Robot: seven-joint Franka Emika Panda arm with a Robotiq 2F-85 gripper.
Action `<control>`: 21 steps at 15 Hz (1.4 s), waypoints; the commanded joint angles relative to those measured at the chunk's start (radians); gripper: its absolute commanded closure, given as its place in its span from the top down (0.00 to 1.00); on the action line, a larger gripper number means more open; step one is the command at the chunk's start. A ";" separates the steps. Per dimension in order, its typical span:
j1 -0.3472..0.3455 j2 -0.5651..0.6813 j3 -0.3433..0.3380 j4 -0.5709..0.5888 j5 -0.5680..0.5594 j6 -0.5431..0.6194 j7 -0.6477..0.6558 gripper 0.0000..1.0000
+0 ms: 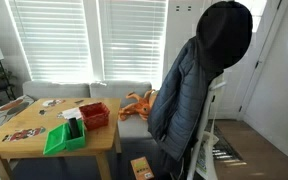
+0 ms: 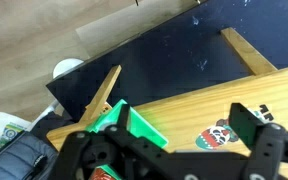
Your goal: Move the red basket to the left
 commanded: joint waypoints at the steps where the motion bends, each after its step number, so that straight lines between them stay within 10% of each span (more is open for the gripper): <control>1: 0.004 0.002 -0.003 0.003 -0.003 -0.003 0.002 1.00; 16: -0.178 0.233 -0.072 0.085 -0.108 0.321 0.067 1.00; 21: -0.143 0.418 -0.144 0.212 -0.081 0.349 -0.036 1.00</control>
